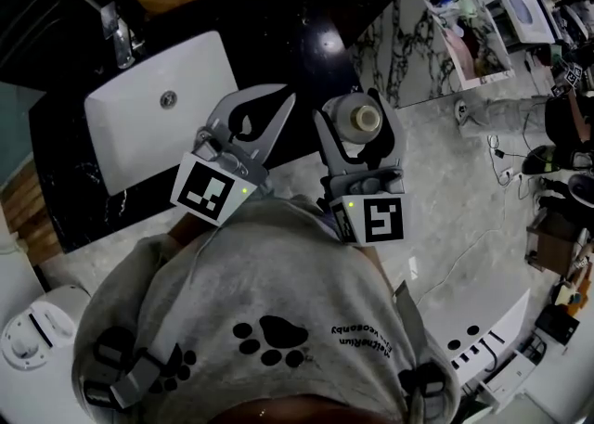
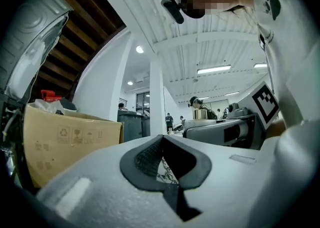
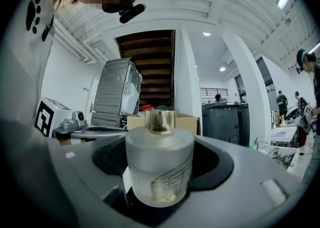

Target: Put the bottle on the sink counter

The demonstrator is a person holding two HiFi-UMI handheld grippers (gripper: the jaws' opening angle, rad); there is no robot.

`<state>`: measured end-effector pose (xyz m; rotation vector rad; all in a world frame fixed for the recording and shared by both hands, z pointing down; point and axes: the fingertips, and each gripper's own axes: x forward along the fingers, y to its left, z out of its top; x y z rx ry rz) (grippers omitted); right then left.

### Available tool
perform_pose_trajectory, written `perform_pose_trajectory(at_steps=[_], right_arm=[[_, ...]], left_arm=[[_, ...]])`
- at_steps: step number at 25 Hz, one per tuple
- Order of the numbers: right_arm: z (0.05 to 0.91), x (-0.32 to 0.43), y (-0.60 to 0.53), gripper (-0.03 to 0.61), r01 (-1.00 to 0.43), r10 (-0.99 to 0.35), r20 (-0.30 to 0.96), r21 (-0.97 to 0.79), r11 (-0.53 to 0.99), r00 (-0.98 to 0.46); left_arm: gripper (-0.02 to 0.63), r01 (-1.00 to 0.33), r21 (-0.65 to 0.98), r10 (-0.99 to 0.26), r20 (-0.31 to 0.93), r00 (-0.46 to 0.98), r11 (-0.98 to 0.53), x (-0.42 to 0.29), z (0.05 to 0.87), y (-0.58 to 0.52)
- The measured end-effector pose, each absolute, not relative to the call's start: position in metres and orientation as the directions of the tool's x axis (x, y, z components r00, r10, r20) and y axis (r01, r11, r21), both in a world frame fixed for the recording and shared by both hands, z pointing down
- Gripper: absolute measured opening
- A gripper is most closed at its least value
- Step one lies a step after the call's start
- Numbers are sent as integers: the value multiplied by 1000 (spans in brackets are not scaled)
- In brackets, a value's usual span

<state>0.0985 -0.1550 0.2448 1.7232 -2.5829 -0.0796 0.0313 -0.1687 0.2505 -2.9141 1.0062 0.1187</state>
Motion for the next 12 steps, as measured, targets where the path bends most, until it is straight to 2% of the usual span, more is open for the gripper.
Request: perform_pose_trajectory(at_steps=[4, 12], right_arm=[[244, 80, -173, 336, -925, -925, 12, 10, 381, -380], [251, 62, -197, 336, -905, -905, 39, 20, 426, -425]], left_arm=[[3, -603, -11, -600, -89, 795, -798, 23, 256, -187], [3, -615, 27, -615, -72, 785, -788, 10, 268, -206]])
